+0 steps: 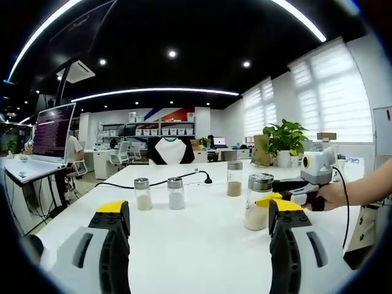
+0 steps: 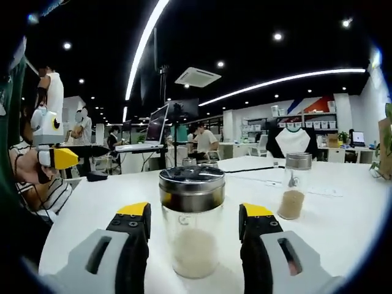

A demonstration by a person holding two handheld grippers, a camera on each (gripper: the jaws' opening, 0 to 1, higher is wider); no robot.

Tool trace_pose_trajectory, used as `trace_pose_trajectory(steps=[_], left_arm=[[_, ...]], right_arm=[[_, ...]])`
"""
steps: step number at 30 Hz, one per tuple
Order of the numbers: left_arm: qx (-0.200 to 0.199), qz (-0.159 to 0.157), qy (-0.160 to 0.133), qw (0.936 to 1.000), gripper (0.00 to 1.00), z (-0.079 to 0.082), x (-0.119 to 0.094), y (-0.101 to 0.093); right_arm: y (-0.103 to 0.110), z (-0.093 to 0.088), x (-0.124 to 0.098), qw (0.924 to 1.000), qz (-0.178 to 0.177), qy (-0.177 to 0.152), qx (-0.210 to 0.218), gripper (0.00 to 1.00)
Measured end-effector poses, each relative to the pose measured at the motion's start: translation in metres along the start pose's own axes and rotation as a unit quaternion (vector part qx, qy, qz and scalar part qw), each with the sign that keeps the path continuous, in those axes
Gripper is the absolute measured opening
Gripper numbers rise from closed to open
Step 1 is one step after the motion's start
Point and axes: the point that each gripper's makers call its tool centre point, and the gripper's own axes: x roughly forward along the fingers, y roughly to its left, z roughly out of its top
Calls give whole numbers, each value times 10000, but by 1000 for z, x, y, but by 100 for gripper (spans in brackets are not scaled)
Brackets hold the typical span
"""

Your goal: Rotate the seasoning bottle until the label or dispensing opening points toward the visible target arrow and the bottle remains upright within the marked orientation range

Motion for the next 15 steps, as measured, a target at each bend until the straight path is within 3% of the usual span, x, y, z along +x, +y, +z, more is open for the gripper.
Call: trace_pose_trajectory(steps=[2, 6, 8, 13, 15], left_arm=[[-19, 9, -4, 10000, 99, 0, 0, 1], [113, 50, 1, 9999, 99, -1, -1, 4], [116, 72, -10, 9999, 99, -1, -2, 6], [172, 173, -30, 9997, 99, -1, -4, 10], [104, 160, -81, 9998, 99, 1, -5, 11]], right_arm=[[-3, 5, -2, 9992, -308, -105, -232, 59], [1, 10, -4, 9974, -645, -292, -122, 60], [2, 10, -4, 9952, -895, -282, -261, 61], [2, 7, -2, 9907, -1311, -354, 45, 60], [0, 4, -1, 9887, -1469, -286, -69, 58]])
